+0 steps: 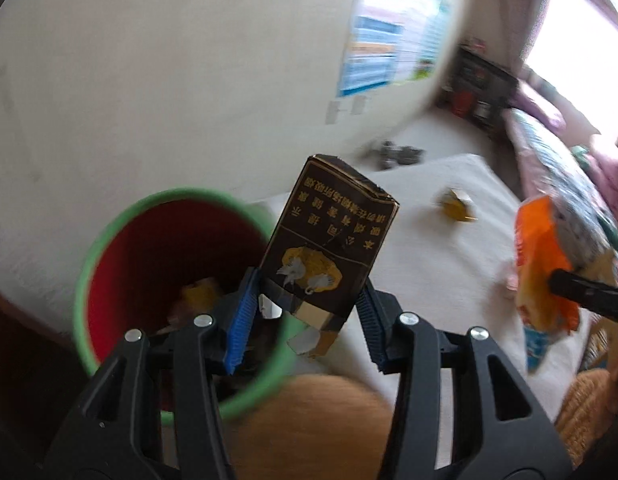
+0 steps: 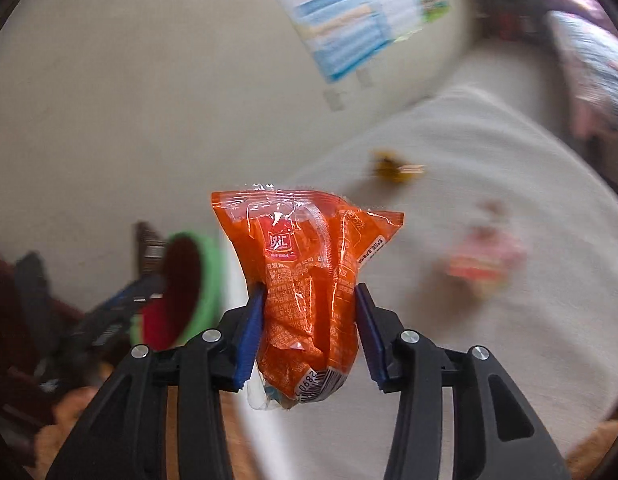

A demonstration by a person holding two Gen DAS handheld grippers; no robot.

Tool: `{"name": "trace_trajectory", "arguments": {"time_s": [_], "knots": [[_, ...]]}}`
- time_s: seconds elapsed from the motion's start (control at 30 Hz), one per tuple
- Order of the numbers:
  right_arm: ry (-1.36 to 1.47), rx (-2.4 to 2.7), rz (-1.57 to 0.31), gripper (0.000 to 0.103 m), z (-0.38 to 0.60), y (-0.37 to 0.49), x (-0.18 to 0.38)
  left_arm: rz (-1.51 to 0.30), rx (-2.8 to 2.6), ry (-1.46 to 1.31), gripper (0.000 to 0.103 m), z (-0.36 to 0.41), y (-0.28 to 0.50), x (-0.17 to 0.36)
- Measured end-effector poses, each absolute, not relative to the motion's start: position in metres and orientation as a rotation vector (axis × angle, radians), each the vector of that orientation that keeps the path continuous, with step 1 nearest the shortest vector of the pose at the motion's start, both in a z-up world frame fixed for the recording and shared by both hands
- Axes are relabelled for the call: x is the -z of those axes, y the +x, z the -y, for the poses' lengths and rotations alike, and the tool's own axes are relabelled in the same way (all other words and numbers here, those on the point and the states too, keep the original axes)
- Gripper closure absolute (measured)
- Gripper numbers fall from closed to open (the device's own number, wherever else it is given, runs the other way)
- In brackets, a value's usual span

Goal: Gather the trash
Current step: 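Carry the brown box and orange bag over the green bin and open both tools, then grasp the pink-white juice carton with right tool while left tool grasps gold candy wrapper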

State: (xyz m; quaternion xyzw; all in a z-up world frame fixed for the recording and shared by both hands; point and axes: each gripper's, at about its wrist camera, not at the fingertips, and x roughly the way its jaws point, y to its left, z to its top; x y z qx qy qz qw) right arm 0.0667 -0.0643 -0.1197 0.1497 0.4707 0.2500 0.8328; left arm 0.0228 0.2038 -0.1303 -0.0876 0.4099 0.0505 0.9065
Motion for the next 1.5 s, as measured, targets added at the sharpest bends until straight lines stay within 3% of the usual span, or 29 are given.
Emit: {"name": "trace_trajectory", "arguments": {"time_s": [0.23, 0.33, 0.4, 0.47, 0.73, 0.97, 1.13, 1.17, 1.27, 1.5], "knots": [[0.227, -0.770, -1.019, 0.059, -0.068, 0.088, 0.109, -0.941, -0.266, -0.301, 0.057, -0.284, 0.006, 0.163], [0.208, -0.809, -1.046, 0.054, -0.106, 0.093, 0.111, -0.951, -0.320, -0.318, 0.054, -0.299, -0.001, 0.170], [0.219, -0.815, -1.061, 0.048, -0.123, 0.097, 0.115, -0.954, -0.344, -0.341, 0.031, -0.307, -0.004, 0.173], [0.220, -0.805, -1.056, 0.041, -0.128, 0.098, 0.116, -0.939, -0.359, -0.343, 0.029, -0.310, -0.008, 0.172], [0.206, -0.384, -0.968, 0.034, -0.008, 0.109, 0.145, -0.926, -0.336, -0.310, 0.029, -0.300, -0.009, 0.173], [0.353, 0.106, -0.995, 0.034, 0.148, 0.108, 0.190, -0.908, -0.251, -0.249, 0.029, -0.263, 0.006, 0.170], [0.497, 0.132, -1.093, 0.033, 0.183, 0.117, 0.217, -0.910, -0.194, -0.207, 0.029, -0.237, 0.017, 0.163], [0.519, 0.109, -1.109, 0.034, 0.186, 0.121, 0.224, -0.912, -0.176, -0.204, 0.029, -0.230, 0.020, 0.160], [0.527, 0.044, -1.141, 0.064, 0.186, 0.123, 0.234, -0.916, -0.109, -0.177, 0.029, -0.203, 0.030, 0.153], [0.434, -0.111, -1.033, 0.071, 0.205, 0.077, 0.201, -0.939, 0.083, -0.157, 0.029, -0.120, 0.070, 0.147]]}}
